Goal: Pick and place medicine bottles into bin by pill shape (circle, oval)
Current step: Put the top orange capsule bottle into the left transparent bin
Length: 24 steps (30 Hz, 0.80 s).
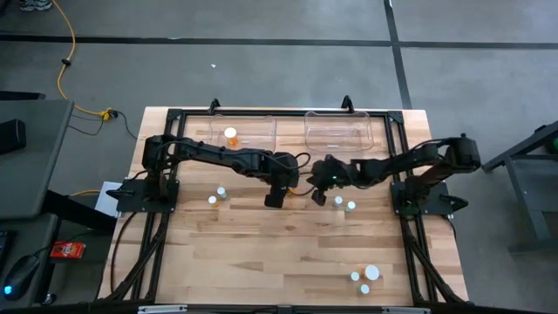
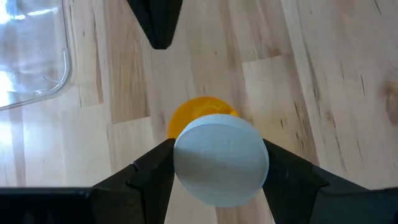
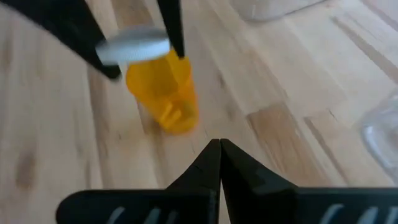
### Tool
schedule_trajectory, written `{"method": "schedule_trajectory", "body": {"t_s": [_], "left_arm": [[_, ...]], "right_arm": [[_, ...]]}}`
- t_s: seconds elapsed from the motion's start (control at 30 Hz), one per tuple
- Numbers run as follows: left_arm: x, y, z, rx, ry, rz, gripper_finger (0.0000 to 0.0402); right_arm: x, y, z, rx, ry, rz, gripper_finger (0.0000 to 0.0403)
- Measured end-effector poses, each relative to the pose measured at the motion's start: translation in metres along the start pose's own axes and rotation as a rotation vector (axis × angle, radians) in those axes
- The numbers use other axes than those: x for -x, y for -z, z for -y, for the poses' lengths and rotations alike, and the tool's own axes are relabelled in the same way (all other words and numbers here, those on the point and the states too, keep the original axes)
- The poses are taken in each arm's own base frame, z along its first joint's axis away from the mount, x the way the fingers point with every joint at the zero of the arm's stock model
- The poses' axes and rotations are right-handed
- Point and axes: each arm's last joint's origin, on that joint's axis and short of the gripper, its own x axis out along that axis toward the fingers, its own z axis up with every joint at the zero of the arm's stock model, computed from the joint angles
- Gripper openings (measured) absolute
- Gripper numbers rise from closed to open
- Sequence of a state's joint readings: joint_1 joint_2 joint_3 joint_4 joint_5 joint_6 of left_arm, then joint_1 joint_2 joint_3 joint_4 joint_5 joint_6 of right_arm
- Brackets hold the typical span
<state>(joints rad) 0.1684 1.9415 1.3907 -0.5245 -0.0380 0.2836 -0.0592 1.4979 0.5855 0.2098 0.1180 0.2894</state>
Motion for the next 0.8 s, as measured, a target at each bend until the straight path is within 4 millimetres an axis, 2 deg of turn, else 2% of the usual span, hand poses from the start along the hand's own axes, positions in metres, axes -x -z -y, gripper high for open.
{"method": "schedule_trajectory", "body": {"t_s": [0.13,0.27,0.47,0.8], "left_arm": [[0.0,0.0,0.0,0.001,0.0,0.001,0.0198],[0.0,-0.001,0.0,0.001,-0.003,0.011,0.0198],[0.0,-0.001,0.0,0.001,-0.002,0.009,0.0198],[0.0,0.0,0.0,-0.008,-0.015,-0.006,0.0198]], "right_arm": [[-0.005,0.013,0.003,-0.08,-0.039,0.061,0.0],[-0.016,0.015,-0.001,-0.085,-0.066,0.083,0.0],[-0.037,0.022,-0.005,-0.092,-0.098,0.029,0.0],[-0.045,0.018,-0.007,-0.096,-0.119,0.09,0.0]]}}
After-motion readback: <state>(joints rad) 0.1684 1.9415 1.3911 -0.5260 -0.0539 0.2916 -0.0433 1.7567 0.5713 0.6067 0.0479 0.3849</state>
